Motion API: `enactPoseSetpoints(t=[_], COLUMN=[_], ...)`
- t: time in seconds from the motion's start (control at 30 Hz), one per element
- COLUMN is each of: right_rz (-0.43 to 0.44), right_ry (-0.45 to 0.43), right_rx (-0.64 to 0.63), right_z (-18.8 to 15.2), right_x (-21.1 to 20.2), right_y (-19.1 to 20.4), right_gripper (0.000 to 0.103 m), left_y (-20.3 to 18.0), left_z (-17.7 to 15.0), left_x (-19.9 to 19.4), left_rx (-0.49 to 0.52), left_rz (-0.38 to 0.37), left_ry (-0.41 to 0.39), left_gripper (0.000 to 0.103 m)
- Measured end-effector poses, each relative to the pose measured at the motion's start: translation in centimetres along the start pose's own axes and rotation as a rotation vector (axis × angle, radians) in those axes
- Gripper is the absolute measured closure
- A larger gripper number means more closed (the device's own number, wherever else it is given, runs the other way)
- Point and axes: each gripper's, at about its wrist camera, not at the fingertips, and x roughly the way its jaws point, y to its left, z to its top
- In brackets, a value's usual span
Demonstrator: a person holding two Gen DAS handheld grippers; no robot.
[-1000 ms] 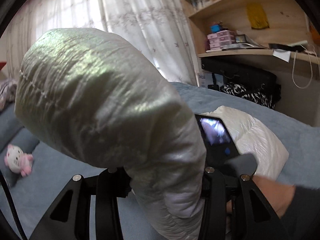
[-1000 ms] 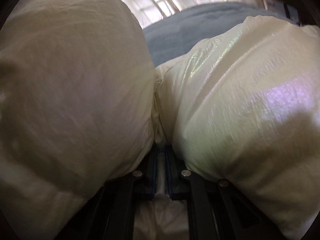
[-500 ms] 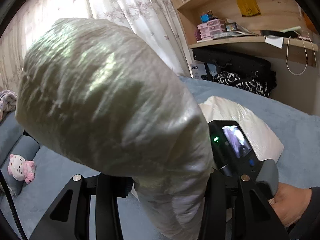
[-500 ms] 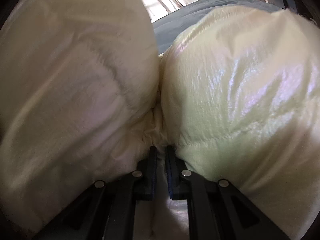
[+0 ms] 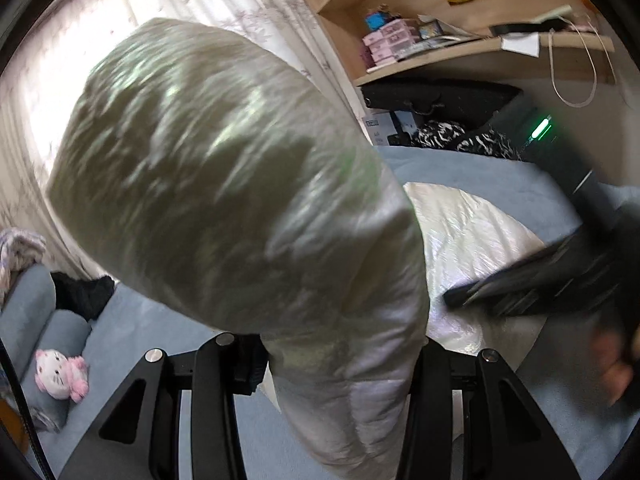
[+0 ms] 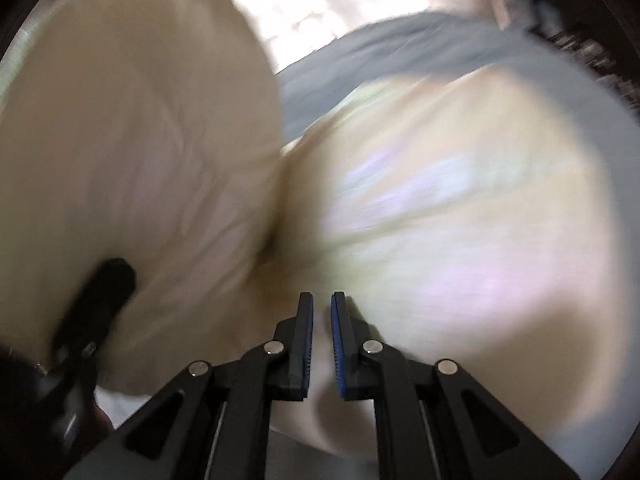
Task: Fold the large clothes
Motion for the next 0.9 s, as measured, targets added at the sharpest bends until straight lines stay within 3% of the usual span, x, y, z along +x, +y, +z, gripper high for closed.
enactPoseSetpoints(t=[0.2, 0.33, 0.47, 0.73, 0.83, 0.9], right_rz=[-0.155, -0.188, -0.206, -0.227, -0.208, -0.198], right_ry=[-0.055, -0.067, -0.085, -0.129, -0.150, -0.167], right_rx=[0.063, 0.101, 0.118, 0.118, 0.115, 0.107], right_z=[-1.1, -2.0, -3.7, -3.3, -3.0, -2.4], right_x=[-4.6, -5.3, -8.1, -10.7, -11.8, -12.4], right_y=[-5.2, -5.0, -5.7, -5.6, -4.7, -4.3], right_gripper=[0.094, 0.094, 0.094, 0.094, 0.093, 0.084], left_y=[-4.9, -10.0, -14.0, -16.5, -16.2, -15.8], left_z=[0.5, -0.5, -2.2, -5.9, -6.2, -5.9], left_x=[1.1, 2.8, 3.8, 4.2, 3.7, 3.4], left_rx=[0.175, 0.432, 0.617, 0.780, 0.777, 0.761], left_rz=[0.045, 0.135, 0.176, 0.259, 0.243, 0.211], left_ry=[0.022, 0.081, 0.095, 0.067, 0.074, 0.080], left_gripper=[0.061, 0.060, 0.058, 0.055, 0.051, 0.045])
